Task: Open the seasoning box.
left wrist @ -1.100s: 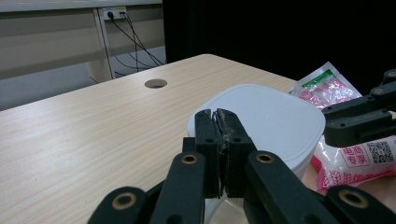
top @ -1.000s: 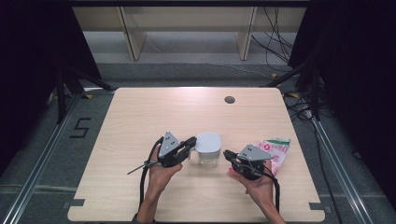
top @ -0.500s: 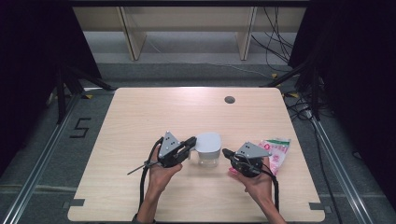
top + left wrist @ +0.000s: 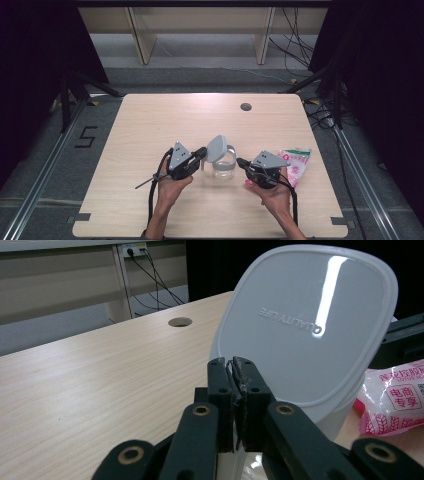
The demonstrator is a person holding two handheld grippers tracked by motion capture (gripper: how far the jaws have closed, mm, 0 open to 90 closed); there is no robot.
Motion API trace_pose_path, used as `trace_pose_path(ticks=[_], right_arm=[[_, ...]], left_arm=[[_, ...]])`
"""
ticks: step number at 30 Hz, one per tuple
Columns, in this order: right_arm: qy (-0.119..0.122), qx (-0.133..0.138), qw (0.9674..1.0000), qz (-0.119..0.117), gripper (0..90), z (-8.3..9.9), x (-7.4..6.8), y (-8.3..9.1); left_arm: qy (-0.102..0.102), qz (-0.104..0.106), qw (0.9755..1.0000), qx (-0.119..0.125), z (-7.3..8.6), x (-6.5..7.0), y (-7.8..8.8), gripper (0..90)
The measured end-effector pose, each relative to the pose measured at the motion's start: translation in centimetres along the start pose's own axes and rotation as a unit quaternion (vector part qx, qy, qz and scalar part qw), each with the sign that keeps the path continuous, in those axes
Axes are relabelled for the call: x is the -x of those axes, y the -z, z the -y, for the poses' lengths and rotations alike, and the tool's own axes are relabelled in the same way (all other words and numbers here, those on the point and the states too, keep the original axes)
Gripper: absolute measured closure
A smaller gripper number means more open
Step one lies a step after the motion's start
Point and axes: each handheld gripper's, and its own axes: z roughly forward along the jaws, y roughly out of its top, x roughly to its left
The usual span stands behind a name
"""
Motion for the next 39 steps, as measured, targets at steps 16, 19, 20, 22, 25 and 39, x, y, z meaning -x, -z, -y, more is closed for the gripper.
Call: trace_pose_path(ticks=[16,19,20,22,25,39], right_arm=[[0.011,0.013,0.9997,-0.014,90.0,-2.2,-1.1,-1.0],[0.013,0.012,0.9996,-0.021,90.0,-2.4,-1.2,-1.1],[0.007,0.011,0.9997,-0.020,90.0,-2.5,-1.3,-1.2],[0.003,0.015,0.9998,-0.014,90.0,-2.5,-1.4,-1.2],[0.003,0.014,0.9998,-0.014,90.0,-2.7,-1.4,-1.1],[0.022,0.025,0.9993,-0.014,90.0,-3.5,-1.9,-1.5]], left_arm=[[0.000,0.003,1.0000,0.004,-0.1,0.1,0.1,85.1],[-0.010,0.005,0.9999,0.004,-0.2,-0.1,0.1,84.9],[-0.007,0.005,1.0000,0.005,-0.1,0.0,0.1,84.7],[0.009,0.003,0.9999,0.006,-0.1,0.1,0.2,83.8],[0.007,0.005,0.9999,0.006,-0.1,0.1,0.2,82.4],[0.032,0.012,0.9994,0.010,0.8,0.2,3.1,54.2]])
